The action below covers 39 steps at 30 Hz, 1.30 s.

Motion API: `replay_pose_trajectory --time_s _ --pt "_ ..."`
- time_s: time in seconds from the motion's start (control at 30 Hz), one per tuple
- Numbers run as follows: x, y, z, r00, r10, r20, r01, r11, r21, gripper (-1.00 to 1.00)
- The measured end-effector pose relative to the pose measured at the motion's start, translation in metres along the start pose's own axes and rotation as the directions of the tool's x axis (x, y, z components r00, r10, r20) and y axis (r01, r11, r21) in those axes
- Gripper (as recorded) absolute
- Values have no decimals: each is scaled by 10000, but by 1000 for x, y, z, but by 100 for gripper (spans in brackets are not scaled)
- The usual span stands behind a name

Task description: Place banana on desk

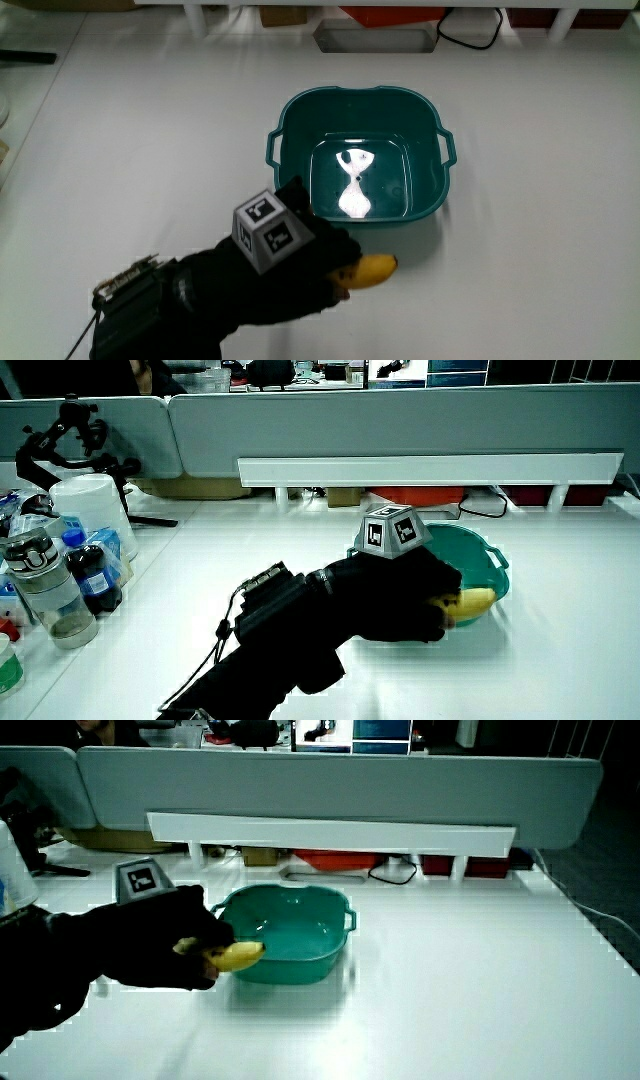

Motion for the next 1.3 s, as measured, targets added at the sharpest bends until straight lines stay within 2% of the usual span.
replay_pose_trajectory --time_s 0.03,0.07,0.1,0.13,0.17,0.2,0.23,0.27,0.3,0.5,0.57,0.63,0.67,0.7,0.73,0.77,0.8,0.87,0.9,0.93,0.97,1.0,1.03,1.1,1.27,1.3 --pt "5 -3 1 9995 -100 -302 102 9999 66 0" --pt "3 -5 -5 9991 4 425 8 9996 -286 0" --pt "4 -7 -9 9980 28 629 0 9990 -452 0" --pt "9 -11 -7 9993 -18 374 23 9999 -143 0" --pt "8 -12 -14 9972 -484 564 485 9988 -14 0" --pt "8 -14 -17 9973 -598 437 591 9981 167 0" --pt "9 -14 -19 9949 -669 754 664 9977 95 0" --pt "9 -14 -23 9925 -873 852 859 9961 204 0" --pt "8 -14 -25 9922 -805 954 799 9968 99 0" --pt "4 -11 -32 9931 -830 830 829 9965 47 0" --pt "0 -7 -43 9914 -839 1008 847 9964 -44 0" --pt "-1 -2 -52 9921 -1054 678 1064 9943 -112 0" --pt "-2 1 -59 9935 -781 829 811 9961 -338 0" --pt "-1 3 -63 9946 -819 637 846 9956 -402 0" --pt "-3 6 -72 9934 -714 894 770 9951 -615 0" --pt "-2 7 -76 9948 -791 646 826 9952 -534 0" --pt "-3 10 -84 9924 -728 993 801 9942 -716 0" --pt "-2 16 -95 9917 -728 1061 817 9933 -823 0" --pt "1 17 -96 9953 -616 750 685 9932 -941 0" --pt "3 19 -99 9949 -624 787 706 9917 -1073 0" --pt "3 20 -103 9947 -359 963 482 9905 -1291 0" --pt "3 22 -107 9956 -419 837 529 9896 -1341 0" --pt "3 24 -111 9951 -154 981 302 9881 -1509 0" --pt "1 28 -118 9952 -225 952 380 9858 -1634 0" --pt "4 33 -131 9973 -7 736 157 9790 -2032 0" --pt "4 32 -132 9974 -77 716 217 9802 -1968 0"
